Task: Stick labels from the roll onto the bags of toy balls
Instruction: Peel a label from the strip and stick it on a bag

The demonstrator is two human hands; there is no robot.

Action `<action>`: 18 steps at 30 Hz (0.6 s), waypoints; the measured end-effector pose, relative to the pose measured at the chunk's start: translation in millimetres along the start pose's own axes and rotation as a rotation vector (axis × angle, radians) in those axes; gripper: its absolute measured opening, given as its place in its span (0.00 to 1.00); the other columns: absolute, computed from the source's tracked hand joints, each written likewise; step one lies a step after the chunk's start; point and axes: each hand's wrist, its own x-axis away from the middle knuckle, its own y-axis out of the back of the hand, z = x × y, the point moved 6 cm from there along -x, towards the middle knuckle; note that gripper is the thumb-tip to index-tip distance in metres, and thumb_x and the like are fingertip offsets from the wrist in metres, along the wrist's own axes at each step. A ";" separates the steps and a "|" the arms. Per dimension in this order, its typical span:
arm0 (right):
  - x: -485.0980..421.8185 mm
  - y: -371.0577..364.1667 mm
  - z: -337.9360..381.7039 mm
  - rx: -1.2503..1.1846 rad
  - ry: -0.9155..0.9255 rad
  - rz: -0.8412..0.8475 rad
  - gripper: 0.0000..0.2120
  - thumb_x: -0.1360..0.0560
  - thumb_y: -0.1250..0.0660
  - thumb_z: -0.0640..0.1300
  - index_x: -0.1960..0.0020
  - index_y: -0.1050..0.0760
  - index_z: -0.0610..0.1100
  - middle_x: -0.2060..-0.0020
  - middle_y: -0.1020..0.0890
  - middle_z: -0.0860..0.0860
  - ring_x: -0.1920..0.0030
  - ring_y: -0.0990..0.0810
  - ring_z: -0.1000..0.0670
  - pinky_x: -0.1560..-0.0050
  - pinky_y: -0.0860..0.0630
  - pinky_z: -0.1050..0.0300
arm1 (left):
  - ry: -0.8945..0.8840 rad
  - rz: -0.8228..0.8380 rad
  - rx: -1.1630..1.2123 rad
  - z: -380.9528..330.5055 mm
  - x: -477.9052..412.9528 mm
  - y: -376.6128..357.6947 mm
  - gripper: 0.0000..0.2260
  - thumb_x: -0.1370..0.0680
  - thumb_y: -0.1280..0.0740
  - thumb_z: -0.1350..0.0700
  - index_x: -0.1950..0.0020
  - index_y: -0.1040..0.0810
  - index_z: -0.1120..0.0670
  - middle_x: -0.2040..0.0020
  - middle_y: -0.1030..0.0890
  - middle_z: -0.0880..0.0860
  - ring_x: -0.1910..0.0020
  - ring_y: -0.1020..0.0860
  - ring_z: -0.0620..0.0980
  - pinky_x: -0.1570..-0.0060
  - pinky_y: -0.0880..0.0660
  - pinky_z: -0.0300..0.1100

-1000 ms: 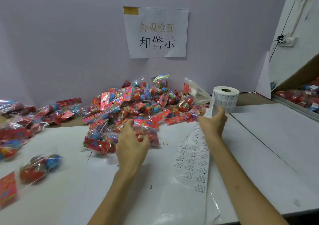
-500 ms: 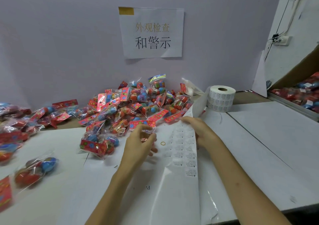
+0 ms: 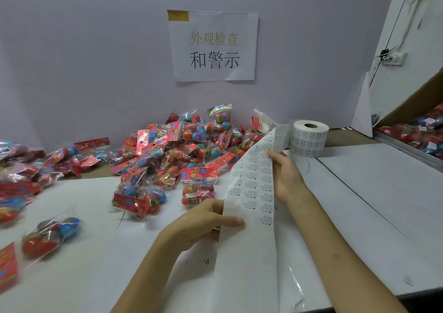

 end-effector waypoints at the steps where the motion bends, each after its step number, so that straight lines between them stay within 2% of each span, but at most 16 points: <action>1: 0.8 -0.7 -0.3 0.009 0.001 -0.017 0.13 0.18 0.41 0.39 0.49 0.17 0.37 0.55 0.13 0.42 0.55 0.13 0.43 0.54 0.16 0.46 | -0.001 -0.010 0.006 0.0 -0.2 1.5 0.13 0.22 0.25 0.57 0.39 0.16 0.57 0.42 0.14 0.55 0.42 0.16 0.55 0.33 0.24 0.56; 3: -1.1 2.7 1.0 0.123 0.075 -0.100 0.11 0.19 0.39 0.36 0.39 0.23 0.36 0.48 0.15 0.38 0.48 0.15 0.40 0.47 0.18 0.42 | -0.004 -0.034 0.010 1.9 -1.1 4.3 0.11 0.23 0.25 0.58 0.41 0.15 0.57 0.42 0.14 0.56 0.41 0.16 0.56 0.32 0.25 0.58; 4: -0.7 7.0 4.7 0.248 0.161 -0.185 0.14 0.21 0.37 0.34 0.36 0.26 0.37 0.45 0.17 0.38 0.47 0.16 0.40 0.44 0.19 0.44 | -0.004 -0.050 0.013 3.0 -1.7 5.5 0.12 0.24 0.24 0.58 0.42 0.14 0.58 0.42 0.14 0.57 0.41 0.16 0.58 0.31 0.26 0.60; 5: 3.0 11.1 10.8 0.399 0.269 -0.296 0.19 0.23 0.35 0.32 0.33 0.29 0.40 0.44 0.18 0.40 0.49 0.16 0.45 0.46 0.19 0.52 | -0.004 -0.071 0.019 4.1 -2.3 6.6 0.13 0.26 0.23 0.58 0.43 0.14 0.58 0.42 0.14 0.59 0.39 0.17 0.60 0.30 0.28 0.63; 6: 10.3 12.5 18.0 0.548 0.396 -0.413 0.22 0.24 0.33 0.32 0.32 0.31 0.42 0.44 0.18 0.43 0.53 0.18 0.51 0.53 0.21 0.62 | -0.003 -0.093 0.023 5.3 -2.8 7.5 0.15 0.29 0.22 0.58 0.43 0.14 0.59 0.42 0.15 0.61 0.38 0.19 0.63 0.30 0.30 0.65; 7: 19.0 9.6 24.8 0.668 0.530 -0.495 0.24 0.26 0.32 0.32 0.32 0.33 0.44 0.46 0.19 0.46 0.56 0.20 0.55 0.59 0.25 0.68 | -0.002 -0.113 0.026 6.3 -2.8 8.2 0.17 0.31 0.21 0.57 0.44 0.14 0.59 0.41 0.15 0.62 0.36 0.21 0.66 0.29 0.32 0.67; 8: 25.5 4.5 30.4 0.754 0.661 -0.522 0.24 0.27 0.31 0.31 0.34 0.32 0.44 0.48 0.20 0.48 0.58 0.22 0.56 0.62 0.28 0.69 | -0.002 -0.124 0.029 7.2 -3.6 8.6 0.18 0.32 0.21 0.57 0.44 0.14 0.59 0.41 0.16 0.62 0.35 0.22 0.68 0.30 0.33 0.68; 10: 30.9 -8.8 36.8 0.861 0.860 -0.414 0.17 0.28 0.31 0.30 0.43 0.24 0.46 0.54 0.19 0.51 0.60 0.22 0.57 0.62 0.27 0.68 | -0.001 -0.127 0.045 10.2 -6.2 8.9 0.19 0.33 0.22 0.58 0.43 0.14 0.59 0.41 0.15 0.61 0.35 0.23 0.69 0.30 0.35 0.70; 13: 36.2 -31.5 36.6 1.010 0.935 -0.149 0.13 0.28 0.29 0.29 0.57 0.19 0.48 0.61 0.17 0.55 0.61 0.22 0.56 0.59 0.26 0.65 | 0.014 -0.166 0.084 13.1 -7.7 12.9 0.21 0.36 0.22 0.58 0.44 0.13 0.58 0.40 0.16 0.63 0.36 0.22 0.71 0.29 0.36 0.71; 16: 44.4 -42.9 31.2 1.146 0.968 -0.036 0.12 0.29 0.27 0.31 0.59 0.18 0.49 0.61 0.18 0.60 0.57 0.24 0.55 0.54 0.28 0.60 | 0.021 -0.192 0.136 13.3 -7.7 15.2 0.18 0.34 0.24 0.62 0.44 0.13 0.58 0.43 0.14 0.58 0.36 0.22 0.69 0.30 0.31 0.68; 18: 47.2 -50.9 24.9 1.309 0.992 0.023 0.09 0.29 0.25 0.35 0.59 0.17 0.49 0.61 0.20 0.63 0.55 0.27 0.55 0.50 0.31 0.54 | 0.035 -0.209 0.160 14.2 -8.7 17.2 0.16 0.32 0.25 0.65 0.45 0.13 0.59 0.44 0.14 0.59 0.38 0.19 0.67 0.32 0.28 0.67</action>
